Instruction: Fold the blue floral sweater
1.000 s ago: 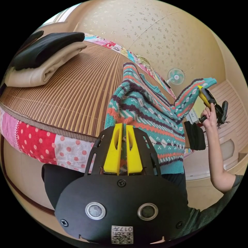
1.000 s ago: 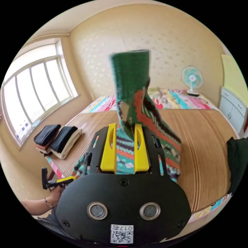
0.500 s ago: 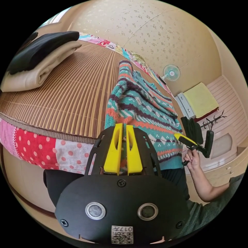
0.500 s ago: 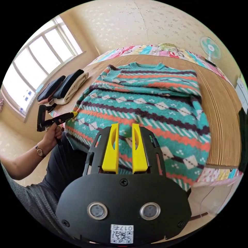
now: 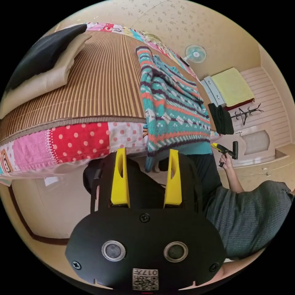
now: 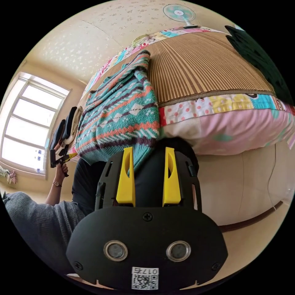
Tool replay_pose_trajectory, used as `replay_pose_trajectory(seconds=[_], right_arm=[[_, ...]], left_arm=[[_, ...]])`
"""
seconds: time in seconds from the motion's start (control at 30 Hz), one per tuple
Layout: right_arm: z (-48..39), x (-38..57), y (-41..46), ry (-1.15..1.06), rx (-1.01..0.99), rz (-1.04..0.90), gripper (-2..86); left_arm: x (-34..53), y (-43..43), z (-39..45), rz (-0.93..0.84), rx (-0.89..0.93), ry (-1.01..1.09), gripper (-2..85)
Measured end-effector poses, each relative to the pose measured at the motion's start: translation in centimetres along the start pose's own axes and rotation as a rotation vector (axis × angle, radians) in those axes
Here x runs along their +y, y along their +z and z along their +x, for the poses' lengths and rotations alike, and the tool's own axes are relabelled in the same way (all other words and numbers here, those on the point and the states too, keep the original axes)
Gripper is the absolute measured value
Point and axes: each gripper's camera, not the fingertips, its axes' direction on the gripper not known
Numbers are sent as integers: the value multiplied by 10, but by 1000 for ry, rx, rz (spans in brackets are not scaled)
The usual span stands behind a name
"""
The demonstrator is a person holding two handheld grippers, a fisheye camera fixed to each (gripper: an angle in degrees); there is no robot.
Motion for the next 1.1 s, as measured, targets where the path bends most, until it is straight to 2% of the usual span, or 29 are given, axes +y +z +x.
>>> replay_pose_trajectory(seconds=[0.07, 0.27, 0.4, 0.57, 0.63, 0.7, 0.83, 0.87, 0.97, 1.0, 1.1], right_arm=[[-10, -10, 13, -25, 29, -9, 143], [-16, -44, 30, -26, 113, -102, 138], [-14, -57, 24, -23, 172, -167, 134], [7, -84, 12, 10, 119, -288, 145], [12, -96, 9, -3, 97, -360, 152], [17, -107, 6, -6, 89, -422, 157], [23, -121, 3, -69, 200, -540, 133], [22, -119, -1, -100, 273, -553, 118], [20, -103, -24, -198, 322, -539, 74], [22, -100, -33, -198, 293, -534, 67], [47, -79, -96, -124, 23, -419, 41]], left_arm=[[-6, 10, 10, -18, 3, 16, 185], [-21, 19, 37, -90, -147, 78, 165], [-26, 29, 37, -285, -13, 127, 158], [-42, 34, 30, -315, 33, 100, 150], [-53, 59, 22, -405, 109, 77, 141], [-61, 69, 19, -517, 110, 49, 98], [-64, 56, 27, -574, 137, 93, 47], [-63, 51, 26, -571, 159, 94, 45], [-46, 16, 25, -519, 369, 122, 43], [-36, -3, 24, -459, 463, 139, 44], [-7, -59, 11, -289, 704, 162, 43]])
